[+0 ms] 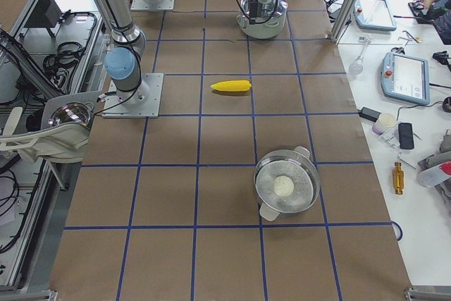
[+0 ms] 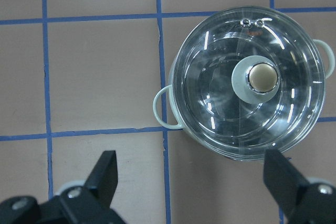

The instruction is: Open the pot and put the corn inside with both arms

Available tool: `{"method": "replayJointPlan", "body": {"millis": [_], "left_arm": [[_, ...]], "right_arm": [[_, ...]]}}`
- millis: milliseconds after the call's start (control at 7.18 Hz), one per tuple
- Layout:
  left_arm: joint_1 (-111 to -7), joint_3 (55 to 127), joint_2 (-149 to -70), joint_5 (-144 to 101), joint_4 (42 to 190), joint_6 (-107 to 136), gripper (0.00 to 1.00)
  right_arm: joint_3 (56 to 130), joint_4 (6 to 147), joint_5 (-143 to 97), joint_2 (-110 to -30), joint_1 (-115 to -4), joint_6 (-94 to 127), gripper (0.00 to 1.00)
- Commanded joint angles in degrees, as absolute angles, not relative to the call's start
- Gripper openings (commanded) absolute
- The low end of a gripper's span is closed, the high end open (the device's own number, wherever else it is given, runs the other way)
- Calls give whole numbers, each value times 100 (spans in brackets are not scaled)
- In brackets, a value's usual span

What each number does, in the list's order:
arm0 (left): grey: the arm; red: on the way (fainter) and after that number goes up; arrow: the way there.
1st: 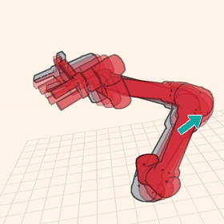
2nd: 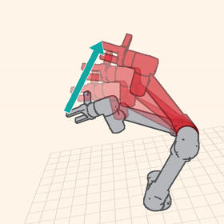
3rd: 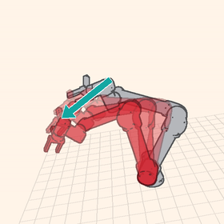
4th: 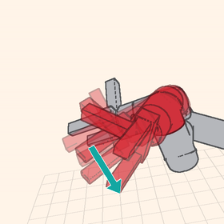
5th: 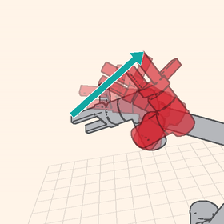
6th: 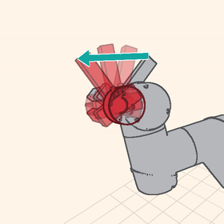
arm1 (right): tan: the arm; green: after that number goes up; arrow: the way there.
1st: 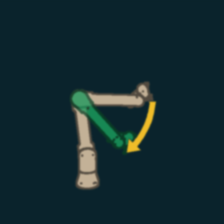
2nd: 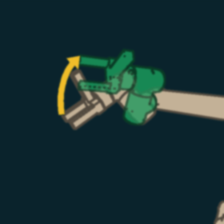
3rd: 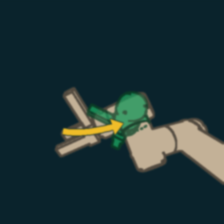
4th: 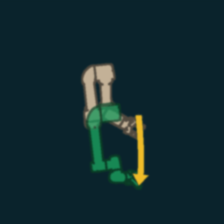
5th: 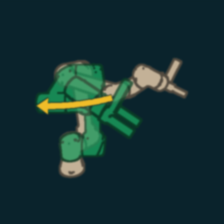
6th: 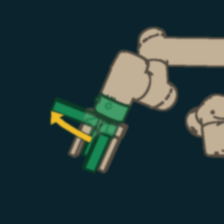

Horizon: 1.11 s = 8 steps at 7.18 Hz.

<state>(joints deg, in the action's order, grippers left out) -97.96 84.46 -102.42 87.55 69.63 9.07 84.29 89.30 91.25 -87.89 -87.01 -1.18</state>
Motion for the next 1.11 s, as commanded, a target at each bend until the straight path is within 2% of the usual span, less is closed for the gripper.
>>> {"method": "replayJointPlan", "body": {"millis": [0,279,418,697,975], "left_arm": [[-10107,8192,-11010,8745,6706,1108,97],[-10151,8192,-11380,8789,6706,1117,98],[-10151,8157,-11565,8772,6715,1160,93],[-10160,8174,-11628,8807,6724,1222,92],[-10160,8165,-11619,8815,6767,1213,78]], "right_arm": [[8429,8930,9132,-8789,-8692,-123,100],[8429,8930,9123,-8789,-8692,-132,100],[8429,8930,9123,-8789,-8684,-132,100],[8429,8930,9123,-8789,-8692,-132,100],[8429,8930,9123,-8789,-8701,-132,100]]}}
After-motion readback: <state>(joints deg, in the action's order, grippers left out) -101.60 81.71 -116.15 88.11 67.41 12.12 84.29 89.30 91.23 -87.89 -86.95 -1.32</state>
